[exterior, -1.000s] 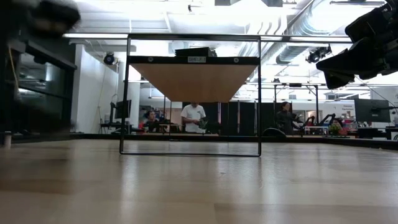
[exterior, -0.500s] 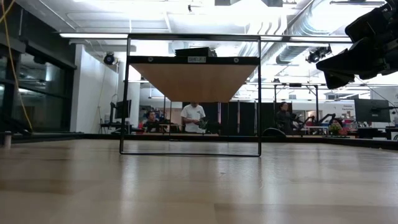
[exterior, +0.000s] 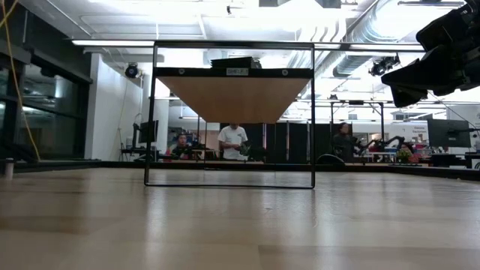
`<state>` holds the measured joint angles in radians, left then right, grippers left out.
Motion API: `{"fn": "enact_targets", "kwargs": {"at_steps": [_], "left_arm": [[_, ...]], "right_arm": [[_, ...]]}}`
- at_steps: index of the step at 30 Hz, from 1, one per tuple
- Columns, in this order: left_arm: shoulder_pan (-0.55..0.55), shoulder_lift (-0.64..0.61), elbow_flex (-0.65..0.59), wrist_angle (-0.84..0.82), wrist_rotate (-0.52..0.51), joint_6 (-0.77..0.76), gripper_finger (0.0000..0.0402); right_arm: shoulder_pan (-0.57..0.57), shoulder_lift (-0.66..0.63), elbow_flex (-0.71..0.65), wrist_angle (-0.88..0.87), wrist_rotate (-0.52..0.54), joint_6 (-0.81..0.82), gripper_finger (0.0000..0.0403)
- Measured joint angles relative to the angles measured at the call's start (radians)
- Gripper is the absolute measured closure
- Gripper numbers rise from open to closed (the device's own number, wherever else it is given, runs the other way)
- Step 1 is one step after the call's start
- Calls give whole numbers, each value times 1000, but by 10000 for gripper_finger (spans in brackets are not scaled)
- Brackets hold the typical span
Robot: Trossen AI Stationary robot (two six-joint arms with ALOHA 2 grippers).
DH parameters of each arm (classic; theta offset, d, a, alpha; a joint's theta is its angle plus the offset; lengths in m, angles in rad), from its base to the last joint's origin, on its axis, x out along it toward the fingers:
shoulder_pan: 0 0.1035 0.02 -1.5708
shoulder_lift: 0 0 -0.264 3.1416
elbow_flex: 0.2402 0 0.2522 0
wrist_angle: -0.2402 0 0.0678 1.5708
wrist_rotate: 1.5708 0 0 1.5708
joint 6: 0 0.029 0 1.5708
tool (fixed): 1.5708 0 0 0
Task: Pick & Place Mini shaped plates
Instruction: Stack the leaf-shaped plate on top of the stacked leaf-shaped plates on the shelf
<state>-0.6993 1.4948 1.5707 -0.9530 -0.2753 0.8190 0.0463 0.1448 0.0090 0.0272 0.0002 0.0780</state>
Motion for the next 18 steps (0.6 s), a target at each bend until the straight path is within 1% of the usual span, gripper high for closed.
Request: {"fn": "enact_targets", "kwargs": {"at_steps": [3, 7, 10, 13, 18], "left_arm": [[81, 0, 0, 64, 107, 96, 401], [189, 0, 0, 137, 236, 183, 401], [258, 0, 0, 150, 310, 256, 401], [320, 0, 0, 136, 398, 367, 401], [429, 0, 0, 136, 499, 388, 401]], "right_arm": [[0, 0, 0, 0, 0, 0, 398], [0, 0, 0, 0, 0, 0, 398], [0, 0, 0, 0, 0, 0, 398], [0, 0, 0, 0, 0, 0, 398], [0, 0, 0, 0, 0, 0, 398]]}}
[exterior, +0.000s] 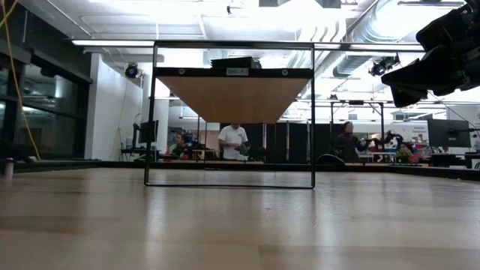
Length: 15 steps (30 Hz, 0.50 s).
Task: Pick & Place Mini shaped plates
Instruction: Stack the leaf-shaped plate on top of the stacked leaf-shaped plates on the shelf
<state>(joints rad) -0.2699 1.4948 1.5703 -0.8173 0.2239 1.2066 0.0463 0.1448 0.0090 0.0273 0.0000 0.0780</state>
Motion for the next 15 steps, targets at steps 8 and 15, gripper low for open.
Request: {"fn": "enact_targets", "kwargs": {"at_steps": [8, 15], "left_arm": [[206, 0, 0, -24, 62, 44, 401], [403, 0, 0, -51, 179, 214, 401]], "right_arm": [[0, 0, 0, 0, 0, 0, 398], [0, 0, 0, 0, 0, 0, 398]]}}
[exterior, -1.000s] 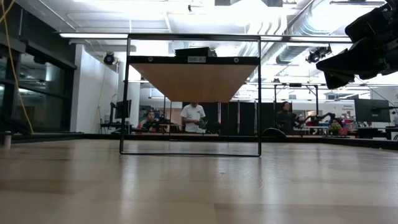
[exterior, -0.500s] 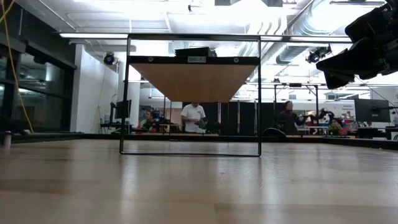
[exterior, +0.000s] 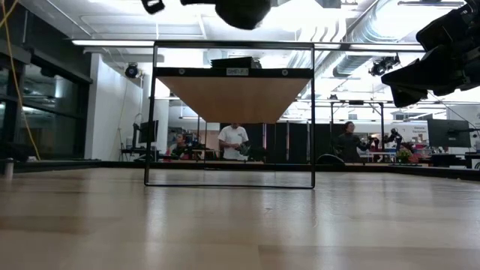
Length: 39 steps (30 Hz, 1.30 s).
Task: Pick & Place Mini shaped plates
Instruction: Stack the leaf-shaped plate on top of the stacked leaf-shaped plates on the shelf
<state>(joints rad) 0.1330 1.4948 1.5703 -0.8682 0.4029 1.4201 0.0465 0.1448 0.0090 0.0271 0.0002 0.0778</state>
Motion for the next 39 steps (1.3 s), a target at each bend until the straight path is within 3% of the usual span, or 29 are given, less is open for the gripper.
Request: {"fn": "enact_targets", "kwargs": {"at_steps": [10, 19, 29, 39], "left_arm": [[236, 2, -1, -41, 225, 246, 401], [323, 44, 0, -84, 396, 433, 401], [332, 141, -1, -127, 348, 699, 401], [333, 216, -1, -112, 218, 810, 401]], "right_arm": [[0, 0, 0, 0, 0, 0, 398], [0, 0, 0, 0, 0, 0, 398], [0, -1, 0, 0, 0, 0, 398], [0, 0, 0, 0, 0, 0, 398]]}}
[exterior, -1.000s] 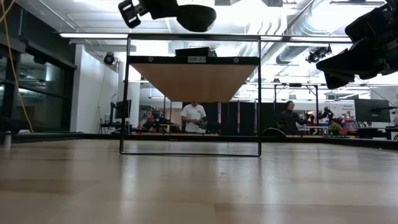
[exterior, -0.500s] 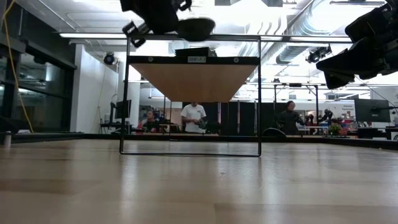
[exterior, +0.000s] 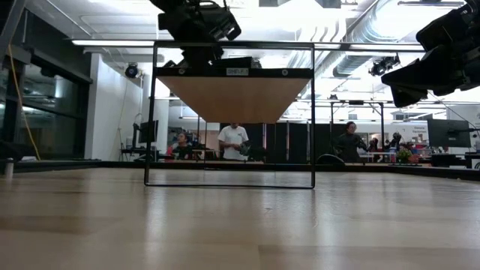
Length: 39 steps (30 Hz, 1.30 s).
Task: Pick & Place Mini shaped plates
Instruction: Stack the leaf-shaped plate on top of the stacked leaf-shaped plates on the shelf
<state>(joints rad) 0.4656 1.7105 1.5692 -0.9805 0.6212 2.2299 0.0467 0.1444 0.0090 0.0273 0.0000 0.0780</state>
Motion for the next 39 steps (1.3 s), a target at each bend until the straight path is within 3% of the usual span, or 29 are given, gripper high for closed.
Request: {"fn": "enact_targets", "kwargs": {"at_steps": [18, 29, 39], "left_arm": [[50, 9, 1, 43, -7, 77, 401], [73, 9, 1, 45, 50, 71, 401], [65, 29, 1, 59, -3, 70, 401]], "right_arm": [[0, 0, 0, 0, 0, 0, 398], [0, 0, 0, 0, 0, 0, 398], [0, 0, 0, 0, 0, 0, 398]]}}
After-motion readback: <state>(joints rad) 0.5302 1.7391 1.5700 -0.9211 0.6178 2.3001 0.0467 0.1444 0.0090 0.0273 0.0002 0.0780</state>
